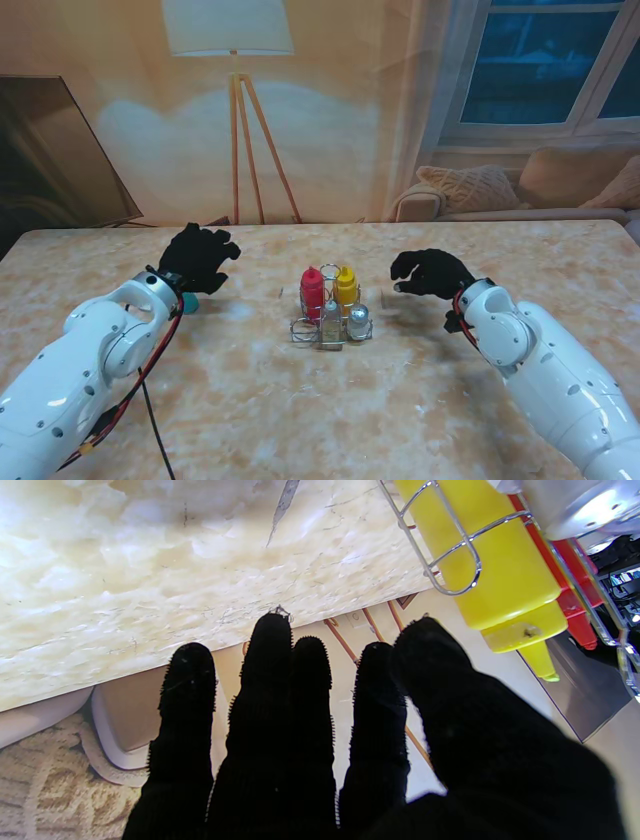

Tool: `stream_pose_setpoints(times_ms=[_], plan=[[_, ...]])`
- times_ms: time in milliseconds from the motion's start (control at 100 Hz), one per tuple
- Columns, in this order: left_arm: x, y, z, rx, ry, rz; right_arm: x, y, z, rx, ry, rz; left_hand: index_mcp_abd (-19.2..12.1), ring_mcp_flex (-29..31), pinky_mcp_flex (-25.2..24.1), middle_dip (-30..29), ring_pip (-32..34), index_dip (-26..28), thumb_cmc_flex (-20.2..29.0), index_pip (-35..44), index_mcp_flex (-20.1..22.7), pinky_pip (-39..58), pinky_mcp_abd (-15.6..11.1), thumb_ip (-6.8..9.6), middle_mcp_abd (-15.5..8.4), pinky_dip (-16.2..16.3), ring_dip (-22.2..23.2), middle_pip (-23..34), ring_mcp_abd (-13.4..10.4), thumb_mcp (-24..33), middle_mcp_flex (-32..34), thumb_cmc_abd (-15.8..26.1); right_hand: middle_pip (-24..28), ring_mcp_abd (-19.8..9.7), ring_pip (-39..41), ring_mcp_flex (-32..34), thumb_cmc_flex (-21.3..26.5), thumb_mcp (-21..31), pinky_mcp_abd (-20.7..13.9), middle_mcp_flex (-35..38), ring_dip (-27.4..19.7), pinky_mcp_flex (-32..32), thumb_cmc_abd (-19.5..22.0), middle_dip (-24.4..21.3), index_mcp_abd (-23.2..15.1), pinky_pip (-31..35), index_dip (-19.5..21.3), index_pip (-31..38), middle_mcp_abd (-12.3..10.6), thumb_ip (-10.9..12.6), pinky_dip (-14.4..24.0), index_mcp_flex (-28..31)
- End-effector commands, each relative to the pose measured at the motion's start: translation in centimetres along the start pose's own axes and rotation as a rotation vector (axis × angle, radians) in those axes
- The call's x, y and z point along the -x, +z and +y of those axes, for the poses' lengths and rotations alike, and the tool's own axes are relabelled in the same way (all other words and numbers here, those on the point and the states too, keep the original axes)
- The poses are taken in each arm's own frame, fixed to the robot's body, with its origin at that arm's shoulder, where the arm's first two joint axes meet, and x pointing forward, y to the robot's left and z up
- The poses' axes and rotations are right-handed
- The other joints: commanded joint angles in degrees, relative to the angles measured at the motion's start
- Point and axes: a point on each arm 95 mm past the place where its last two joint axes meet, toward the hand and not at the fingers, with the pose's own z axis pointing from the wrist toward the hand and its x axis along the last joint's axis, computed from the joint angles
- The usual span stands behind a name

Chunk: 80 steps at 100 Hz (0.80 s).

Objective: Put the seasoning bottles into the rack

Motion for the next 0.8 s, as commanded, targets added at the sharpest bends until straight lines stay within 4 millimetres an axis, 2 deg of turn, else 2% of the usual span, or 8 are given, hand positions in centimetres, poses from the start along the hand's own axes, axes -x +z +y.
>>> stream_pose_setpoints(times_ms=[0,80,180,280,390,490,650,790], plan=[[1.2,-0.8,1.5,0.059,0.009,-0.032,-0.2,0.1,-0.6,-0.025,0.007,-0.001,0.45,-2.59,-1.71,-1.06,-2.63,0.40,-0.47,-2.56,0.53,-1.99,1.73,1.34,-0.05,-1.72,-2.79,-1.79,2.15,-0.77,-0.81,1.26,0.54,-0.37,0.89,0.43,-0.08,-0.37,0.19,0.68,1.81,-0.62,0.20,1.46,-1.13,0.93,-0.41,0.63,-0.57,-0.42,0.69,0.50],[1.8,-1.2,2.1,0.111,0.020,-0.057,-0.2,0.1,-0.6,-0.025,0.007,-0.002,1.22,-5.13,-4.03,-3.26,-5.84,-2.47,-0.86,-9.02,-2.38,-5.55,2.81,1.74,-0.14,-3.64,-6.63,-4.80,3.13,-2.85,-2.92,2.43,0.54,-0.39,0.87,0.41,-0.15,-0.40,0.24,0.68,1.80,-0.63,0.19,1.46,-1.08,0.93,-0.39,0.64,-0.61,-0.44,0.70,0.49],[2.5,-1.8,2.8,0.178,0.030,-0.080,-0.3,0.2,-0.7,-0.024,0.009,-0.003,0.24,-9.15,-7.04,-7.24,-10.21,-5.83,-1.98,-16.15,-6.96,-10.03,4.11,2.06,0.36,-5.72,-12.03,-9.32,4.88,-4.90,-6.61,3.03,0.56,-0.32,0.90,0.43,-0.10,-0.38,0.24,0.69,1.82,-0.69,0.19,1.47,-1.09,0.92,-0.37,0.65,-0.60,-0.44,0.70,0.49],[3.0,-2.3,3.3,0.244,0.025,-0.098,-0.2,0.2,-0.7,-0.027,0.007,-0.004,-0.36,-12.89,-9.24,-10.07,-13.41,-7.75,-3.31,-20.04,-11.13,-13.50,5.34,2.25,1.02,-7.15,-16.74,-12.28,7.02,-6.43,-10.39,3.42,0.55,-0.34,0.90,0.43,-0.03,-0.33,0.26,0.65,1.82,-0.65,0.10,1.47,-1.08,0.96,-0.39,0.62,-0.66,-0.43,0.72,0.46],[3.4,-2.8,3.8,0.301,0.019,-0.113,-0.3,0.3,-0.7,-0.029,0.007,-0.004,-0.55,-16.54,-10.28,-12.43,-15.09,-9.25,-5.25,-22.56,-14.71,-17.25,8.22,2.30,2.21,-9.11,-20.41,-14.71,10.00,-7.18,-13.96,3.22,0.53,-0.40,0.90,0.42,-0.07,-0.31,0.23,0.64,1.82,-0.66,0.07,1.47,-1.16,0.94,-0.39,0.61,-0.58,-0.45,0.71,0.42],[3.8,-3.3,4.1,0.357,0.007,-0.126,-0.3,0.3,-0.7,-0.032,0.006,-0.004,-0.92,-19.05,-10.78,-13.40,-16.11,-9.99,-6.37,-23.68,-17.08,-19.59,11.00,2.25,2.61,-10.44,-22.38,-15.86,11.44,-7.23,-16.34,2.57,0.56,-0.38,0.87,0.40,-0.05,-0.24,0.28,0.63,1.81,-0.62,-0.06,1.48,-1.05,0.97,-0.39,0.61,-0.61,-0.46,0.72,0.39],[4.3,-3.5,4.6,0.398,-0.004,-0.142,-0.3,0.4,-0.8,-0.034,0.008,-0.003,-1.67,-21.04,-10.69,-14.02,-16.80,-10.44,-7.67,-24.29,-18.99,-22.20,15.88,2.12,2.96,-12.60,-24.22,-16.78,12.29,-6.74,-18.48,1.74,0.60,-0.38,0.83,0.33,-0.03,-0.08,0.20,0.57,1.79,-0.70,-0.17,1.50,-1.03,0.90,-0.39,0.62,-0.63,-0.50,0.69,0.35],[4.5,-3.2,5.2,0.396,-0.011,-0.154,-0.3,0.4,-0.8,-0.038,0.007,-0.003,-1.83,-21.42,-10.22,-14.01,-16.62,-10.42,-7.90,-24.32,-19.66,-22.19,16.41,2.06,3.27,-13.31,-24.57,-17.03,12.56,-6.01,-19.58,1.19,0.62,-0.40,0.85,0.35,-0.09,0.03,0.24,0.56,1.79,-0.61,-0.25,1.51,-1.07,0.92,-0.38,0.61,-0.71,-0.56,0.70,0.24]])
